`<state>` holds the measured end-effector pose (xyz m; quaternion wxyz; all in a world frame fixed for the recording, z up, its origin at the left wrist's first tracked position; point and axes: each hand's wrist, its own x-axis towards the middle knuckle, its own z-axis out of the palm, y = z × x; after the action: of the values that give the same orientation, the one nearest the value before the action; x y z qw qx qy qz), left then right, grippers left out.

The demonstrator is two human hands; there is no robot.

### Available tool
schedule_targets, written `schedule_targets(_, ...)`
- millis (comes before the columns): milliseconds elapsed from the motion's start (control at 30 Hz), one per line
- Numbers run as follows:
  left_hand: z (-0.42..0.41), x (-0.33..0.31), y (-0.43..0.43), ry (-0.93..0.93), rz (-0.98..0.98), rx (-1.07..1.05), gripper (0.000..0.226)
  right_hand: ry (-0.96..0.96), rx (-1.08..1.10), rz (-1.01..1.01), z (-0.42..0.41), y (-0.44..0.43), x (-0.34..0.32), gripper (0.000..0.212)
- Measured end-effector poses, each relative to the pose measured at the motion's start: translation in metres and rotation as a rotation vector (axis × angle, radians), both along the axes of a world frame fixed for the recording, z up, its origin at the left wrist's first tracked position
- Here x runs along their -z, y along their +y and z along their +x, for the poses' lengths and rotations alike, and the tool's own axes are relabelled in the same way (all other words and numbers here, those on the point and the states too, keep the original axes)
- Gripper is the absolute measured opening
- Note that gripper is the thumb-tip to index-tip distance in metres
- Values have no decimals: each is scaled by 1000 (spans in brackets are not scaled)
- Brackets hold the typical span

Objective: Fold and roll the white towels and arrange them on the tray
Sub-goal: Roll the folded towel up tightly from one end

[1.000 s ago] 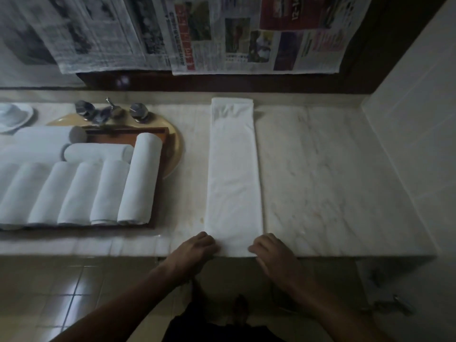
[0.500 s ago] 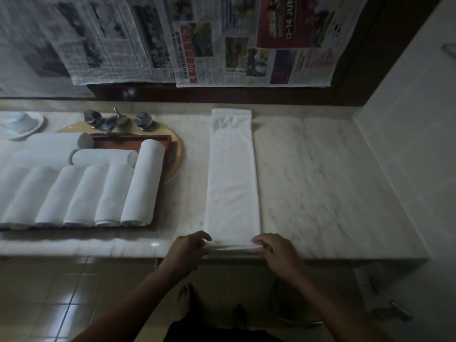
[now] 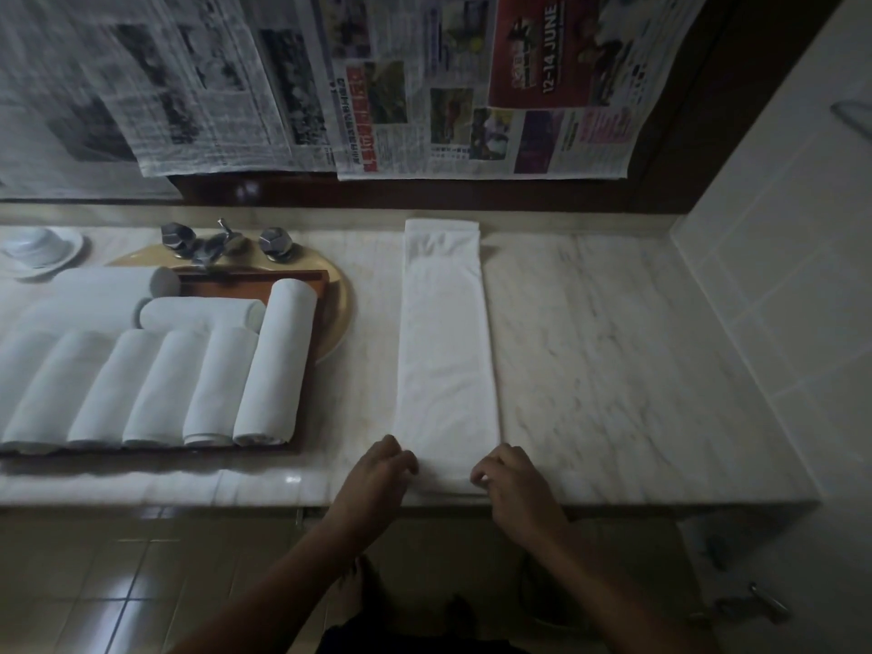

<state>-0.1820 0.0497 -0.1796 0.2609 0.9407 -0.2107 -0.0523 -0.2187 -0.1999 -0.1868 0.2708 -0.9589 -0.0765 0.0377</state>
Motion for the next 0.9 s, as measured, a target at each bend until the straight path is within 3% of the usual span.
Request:
schedule_targets(300, -18, 17, 6, -170, 245, 317, 57, -78, -156, -129, -14, -2, 9, 36)
schedule_targets(467, -5, 17, 17, -243, 263, 428, 53, -82, -194, -149, -14, -4, 5, 45)
schedule_targets(667, 3, 4, 22, -197, 262, 495, 60, -66, -214, -179, -10, -8, 3, 62)
schedule_targets(900, 1, 13, 22, -189, 186, 354, 32, -72, -225, -151, -4, -15, 2, 62)
